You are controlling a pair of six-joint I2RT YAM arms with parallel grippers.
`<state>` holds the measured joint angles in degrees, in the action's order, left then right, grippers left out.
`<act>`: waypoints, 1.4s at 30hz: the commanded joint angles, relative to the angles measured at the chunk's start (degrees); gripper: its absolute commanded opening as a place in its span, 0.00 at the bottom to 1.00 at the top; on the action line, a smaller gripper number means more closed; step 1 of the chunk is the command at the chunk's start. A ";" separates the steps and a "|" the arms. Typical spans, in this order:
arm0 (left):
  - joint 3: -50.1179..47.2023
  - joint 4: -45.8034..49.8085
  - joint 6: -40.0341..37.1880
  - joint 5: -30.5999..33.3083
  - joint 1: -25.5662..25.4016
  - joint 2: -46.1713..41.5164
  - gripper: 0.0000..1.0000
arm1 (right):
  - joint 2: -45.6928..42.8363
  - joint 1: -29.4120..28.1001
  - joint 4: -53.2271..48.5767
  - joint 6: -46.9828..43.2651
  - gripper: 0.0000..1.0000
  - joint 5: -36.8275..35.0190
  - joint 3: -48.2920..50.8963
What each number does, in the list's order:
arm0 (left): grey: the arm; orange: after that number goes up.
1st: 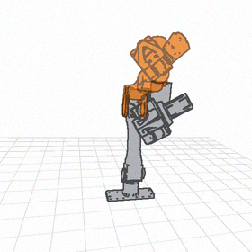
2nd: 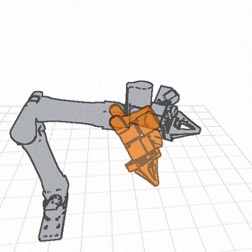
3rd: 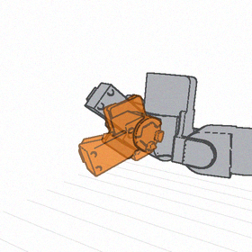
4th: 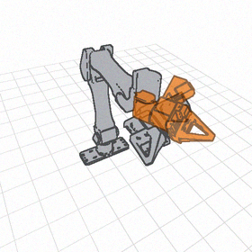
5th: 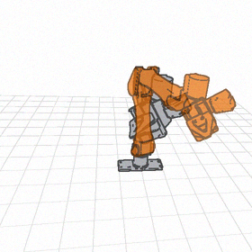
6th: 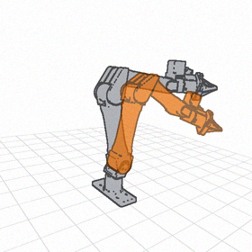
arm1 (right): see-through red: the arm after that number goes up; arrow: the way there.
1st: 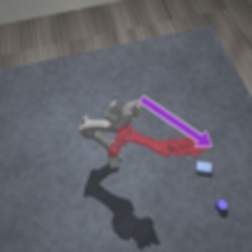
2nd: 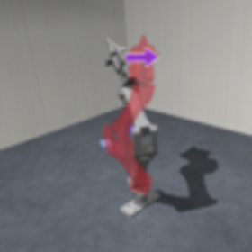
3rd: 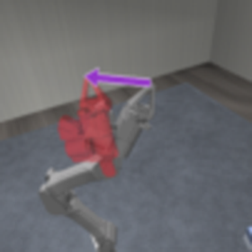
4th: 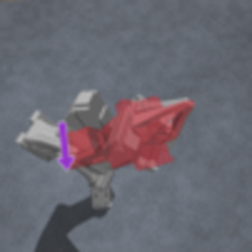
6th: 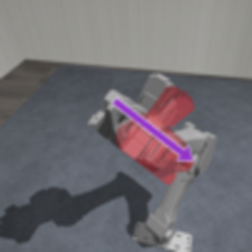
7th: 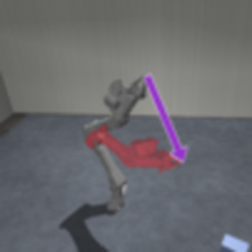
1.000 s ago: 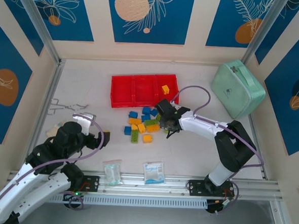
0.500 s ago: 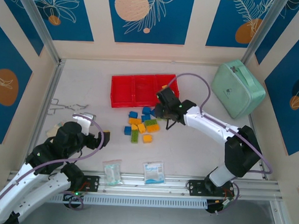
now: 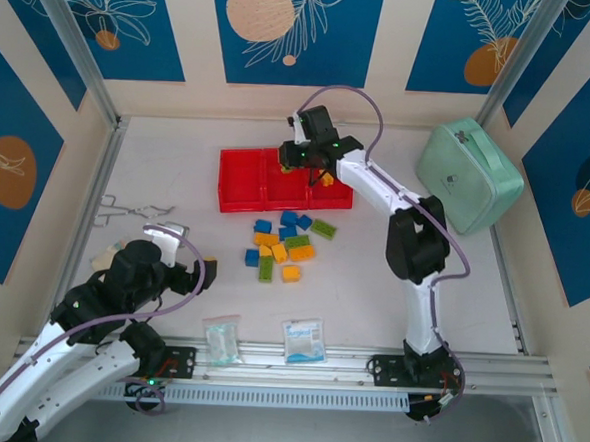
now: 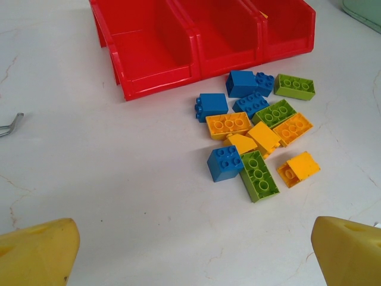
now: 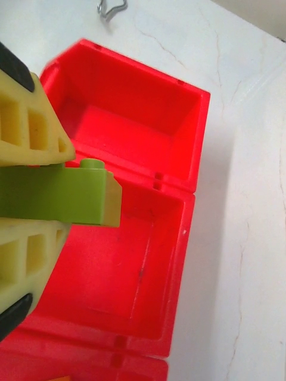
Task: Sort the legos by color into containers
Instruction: Place the lego in the container, then pick up the lego from the center of the table.
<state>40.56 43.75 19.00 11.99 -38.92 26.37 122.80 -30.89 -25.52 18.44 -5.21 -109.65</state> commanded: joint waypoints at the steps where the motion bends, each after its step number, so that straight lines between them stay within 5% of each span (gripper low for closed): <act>1: 0.60 -0.78 -1.06 -0.15 -0.66 -0.66 0.99 | 4.80 -0.22 -4.86 -3.18 0.18 5.05 -6.97; 10: 0.59 -0.85 -1.16 -0.10 -0.71 -0.59 0.99 | 10.54 -0.13 -7.17 -2.18 0.26 5.50 -11.07; 20: 0.56 -0.95 -1.25 -0.04 -0.66 -0.31 0.99 | 2.71 -0.76 -9.50 -3.06 0.69 5.34 -8.27; 23: 0.49 -0.86 -1.25 0.04 -0.70 -0.43 0.99 | -1.66 -0.53 -10.87 -5.78 0.74 5.49 -5.90; 33: 0.40 -0.95 -1.01 0.03 -0.67 -0.08 0.99 | -25.45 2.70 2.19 -27.78 0.82 6.37 24.77; 36: 0.40 -0.94 -0.98 -0.09 -0.65 0.02 0.99 | -31.95 2.34 4.91 -36.91 0.99 7.31 37.03; 42: 0.31 -1.17 -0.94 -0.51 -0.70 0.15 0.99 | -35.99 5.97 4.88 -33.92 1.00 6.36 48.78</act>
<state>40.56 43.72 19.00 11.99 -38.92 26.39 88.36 -27.05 -22.20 -13.15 0.19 -63.68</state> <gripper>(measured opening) 0.994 0.995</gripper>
